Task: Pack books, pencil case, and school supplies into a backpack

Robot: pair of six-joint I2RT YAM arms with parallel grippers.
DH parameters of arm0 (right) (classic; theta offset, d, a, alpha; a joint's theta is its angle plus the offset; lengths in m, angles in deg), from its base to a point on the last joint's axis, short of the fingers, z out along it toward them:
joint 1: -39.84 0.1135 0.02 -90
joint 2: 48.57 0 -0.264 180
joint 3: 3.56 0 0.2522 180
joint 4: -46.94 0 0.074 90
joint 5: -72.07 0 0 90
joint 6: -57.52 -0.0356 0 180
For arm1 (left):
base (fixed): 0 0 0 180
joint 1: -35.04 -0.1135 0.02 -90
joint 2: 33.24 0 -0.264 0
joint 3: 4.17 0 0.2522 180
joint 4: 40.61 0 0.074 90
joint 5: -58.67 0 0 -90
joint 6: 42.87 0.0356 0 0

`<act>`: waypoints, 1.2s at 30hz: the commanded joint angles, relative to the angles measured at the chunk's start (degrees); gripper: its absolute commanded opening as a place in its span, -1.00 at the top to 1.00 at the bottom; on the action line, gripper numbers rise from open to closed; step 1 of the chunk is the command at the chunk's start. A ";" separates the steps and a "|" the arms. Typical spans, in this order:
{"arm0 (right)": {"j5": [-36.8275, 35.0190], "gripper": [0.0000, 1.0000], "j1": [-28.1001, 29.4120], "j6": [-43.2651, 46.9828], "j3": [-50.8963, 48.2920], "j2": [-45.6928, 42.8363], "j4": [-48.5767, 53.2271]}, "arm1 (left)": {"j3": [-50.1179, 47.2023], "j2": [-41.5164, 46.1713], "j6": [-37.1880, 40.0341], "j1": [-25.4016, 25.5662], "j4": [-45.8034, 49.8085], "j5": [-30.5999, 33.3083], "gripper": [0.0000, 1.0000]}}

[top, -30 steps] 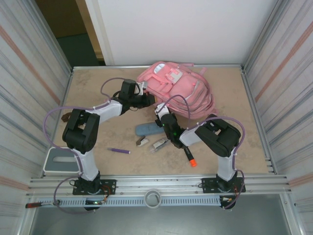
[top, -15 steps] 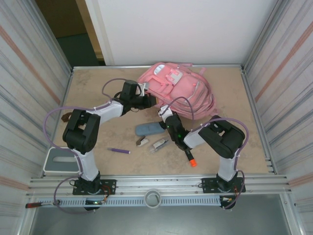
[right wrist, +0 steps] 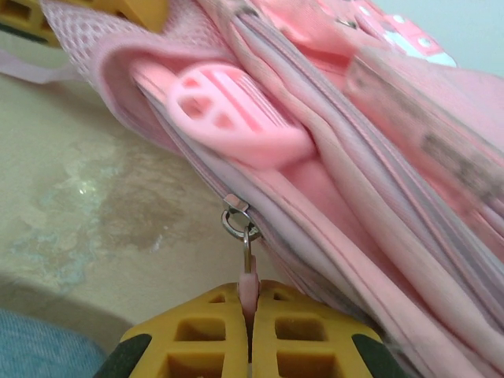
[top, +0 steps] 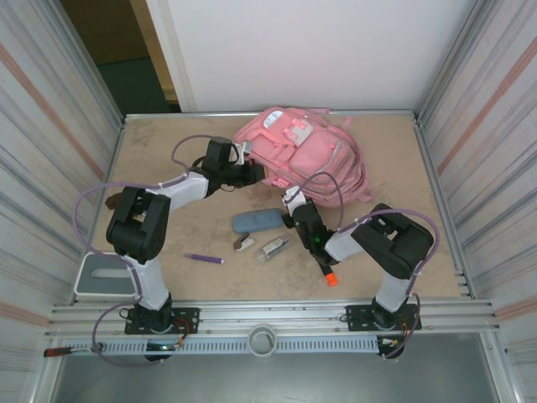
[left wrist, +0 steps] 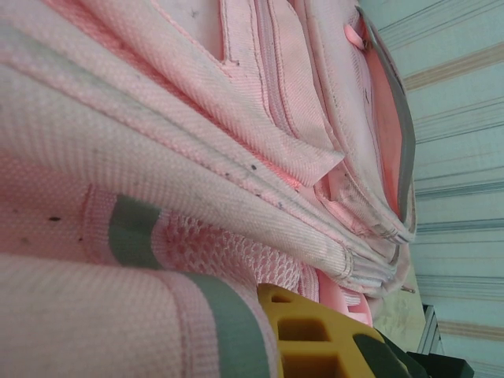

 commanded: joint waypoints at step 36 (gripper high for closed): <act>43.38 1.00 -19.75 -24.64 0.30 -32.94 44.05 | -6.82 12.54 28.10 -0.92 1.79 18.97 -0.54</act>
